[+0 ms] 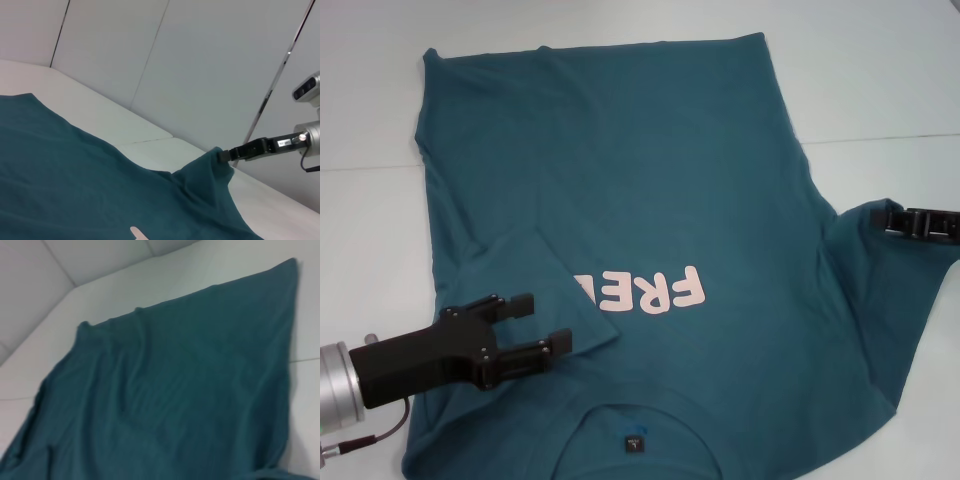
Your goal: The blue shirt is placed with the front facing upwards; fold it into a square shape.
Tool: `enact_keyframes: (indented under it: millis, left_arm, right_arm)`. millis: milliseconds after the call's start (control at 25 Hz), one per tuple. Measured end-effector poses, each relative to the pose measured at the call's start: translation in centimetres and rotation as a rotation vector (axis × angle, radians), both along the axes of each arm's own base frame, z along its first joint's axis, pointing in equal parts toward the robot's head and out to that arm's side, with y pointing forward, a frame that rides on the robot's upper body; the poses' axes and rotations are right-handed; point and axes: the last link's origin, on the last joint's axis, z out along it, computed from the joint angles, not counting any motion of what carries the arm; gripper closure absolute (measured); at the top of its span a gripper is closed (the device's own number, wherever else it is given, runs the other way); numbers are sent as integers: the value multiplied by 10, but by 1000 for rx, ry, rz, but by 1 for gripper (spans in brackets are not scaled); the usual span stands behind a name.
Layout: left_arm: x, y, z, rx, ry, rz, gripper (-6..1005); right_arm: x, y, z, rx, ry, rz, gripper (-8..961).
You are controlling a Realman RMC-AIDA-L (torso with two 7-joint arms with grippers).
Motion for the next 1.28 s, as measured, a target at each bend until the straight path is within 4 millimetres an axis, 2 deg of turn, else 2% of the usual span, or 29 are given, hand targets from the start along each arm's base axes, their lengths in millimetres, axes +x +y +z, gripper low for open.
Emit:
enact_keyframes:
  millis: [160, 360, 640, 840, 960, 1120, 1280]
  left_arm:
    - [1, 1, 0, 0, 0, -2, 112]
    - [1, 1, 0, 1, 1, -2, 112]
    - [0, 1, -1, 0, 0, 3, 113]
    - [-1, 1, -3, 0, 1, 13, 113]
    - [-2, 1, -4, -1, 1, 15, 113]
    - [-2, 1, -4, -1, 0, 16, 113]
    - [-1, 1, -4, -2, 0, 15, 113]
  right_arm:
    - [-11, 2, -4, -27, 32, 20, 943]
    - [-33, 15, -20, -46, 55, 60, 943]
    - [-54, 32, -39, -27, 40, 82, 944]
    - [-66, 35, -51, -80, -2, 131, 862]
    - [-67, 34, -55, -104, -25, 141, 625]
    - [-58, 31, -49, -87, -26, 111, 537]
    - [-40, 28, -35, -68, -10, 18, 449]
